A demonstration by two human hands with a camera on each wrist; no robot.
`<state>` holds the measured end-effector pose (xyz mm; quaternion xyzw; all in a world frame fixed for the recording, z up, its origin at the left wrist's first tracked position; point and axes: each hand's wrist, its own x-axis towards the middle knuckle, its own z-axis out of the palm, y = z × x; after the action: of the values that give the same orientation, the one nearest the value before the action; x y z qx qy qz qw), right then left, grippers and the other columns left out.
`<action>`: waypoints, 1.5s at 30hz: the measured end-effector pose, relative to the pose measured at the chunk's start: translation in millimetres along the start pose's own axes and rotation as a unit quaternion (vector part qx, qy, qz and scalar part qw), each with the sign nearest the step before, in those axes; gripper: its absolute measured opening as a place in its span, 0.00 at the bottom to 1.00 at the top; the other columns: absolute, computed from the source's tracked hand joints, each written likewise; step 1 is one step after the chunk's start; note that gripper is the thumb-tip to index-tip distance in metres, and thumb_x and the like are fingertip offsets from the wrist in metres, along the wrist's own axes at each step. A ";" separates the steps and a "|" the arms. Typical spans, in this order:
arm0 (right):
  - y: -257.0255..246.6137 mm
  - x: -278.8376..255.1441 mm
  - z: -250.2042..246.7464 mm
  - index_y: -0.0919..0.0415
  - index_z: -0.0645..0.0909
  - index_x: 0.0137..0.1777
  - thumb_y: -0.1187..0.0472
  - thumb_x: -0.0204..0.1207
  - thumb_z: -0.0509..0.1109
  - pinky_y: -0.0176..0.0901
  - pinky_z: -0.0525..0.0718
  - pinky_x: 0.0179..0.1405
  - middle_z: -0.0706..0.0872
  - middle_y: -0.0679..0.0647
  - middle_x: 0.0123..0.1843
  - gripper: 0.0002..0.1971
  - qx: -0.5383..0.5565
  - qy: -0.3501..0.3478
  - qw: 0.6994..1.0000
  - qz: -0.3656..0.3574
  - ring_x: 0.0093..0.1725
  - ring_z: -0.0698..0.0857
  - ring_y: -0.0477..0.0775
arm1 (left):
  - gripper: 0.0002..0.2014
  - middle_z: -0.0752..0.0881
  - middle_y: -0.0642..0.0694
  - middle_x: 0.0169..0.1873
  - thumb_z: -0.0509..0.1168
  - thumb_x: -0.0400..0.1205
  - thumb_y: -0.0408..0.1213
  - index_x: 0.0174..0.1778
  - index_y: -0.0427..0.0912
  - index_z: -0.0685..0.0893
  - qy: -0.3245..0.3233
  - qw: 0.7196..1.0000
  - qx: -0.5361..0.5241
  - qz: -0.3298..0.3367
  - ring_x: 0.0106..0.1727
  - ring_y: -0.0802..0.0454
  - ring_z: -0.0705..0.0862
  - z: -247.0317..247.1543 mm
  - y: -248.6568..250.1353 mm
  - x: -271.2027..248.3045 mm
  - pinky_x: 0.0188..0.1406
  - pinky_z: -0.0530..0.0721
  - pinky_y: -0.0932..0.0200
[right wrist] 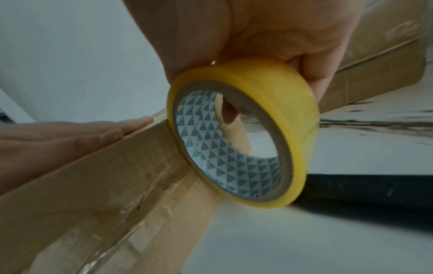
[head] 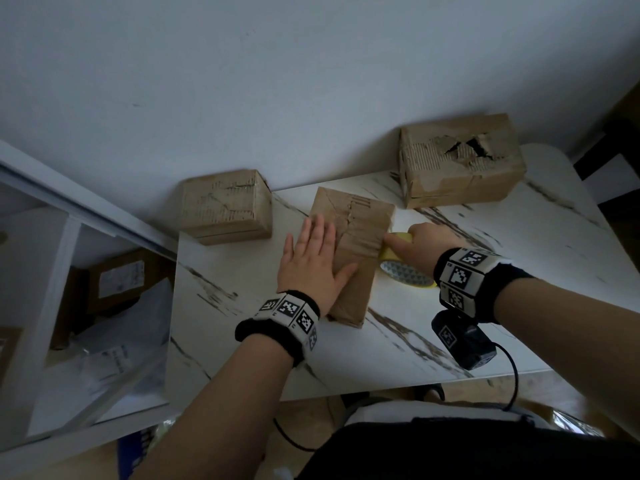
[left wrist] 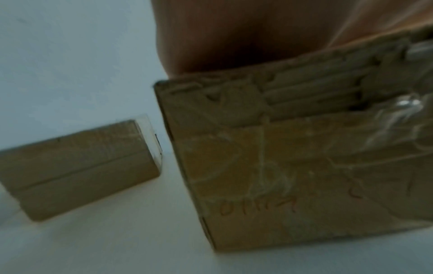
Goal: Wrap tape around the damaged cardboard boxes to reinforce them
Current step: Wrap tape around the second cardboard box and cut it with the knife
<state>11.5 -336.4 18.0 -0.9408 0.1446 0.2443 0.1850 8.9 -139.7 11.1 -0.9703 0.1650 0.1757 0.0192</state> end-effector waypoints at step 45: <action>0.6 -11.8 -2.5 0.60 0.72 0.45 0.33 0.79 0.51 0.44 0.70 0.33 0.76 0.54 0.37 0.28 0.022 -0.001 1.000 -0.002 0.41 0.76 0.57 | 0.43 0.33 0.46 0.82 0.54 0.79 0.64 0.82 0.52 0.37 -0.037 0.999 -0.018 -0.022 0.81 0.34 0.33 0.5 46.0 -15.9 0.71 0.37 0.19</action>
<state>2.4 -335.8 25.9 -0.9365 0.1480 0.2419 0.2065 -20.3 -178.1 17.1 -0.9668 0.1393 0.2138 0.0117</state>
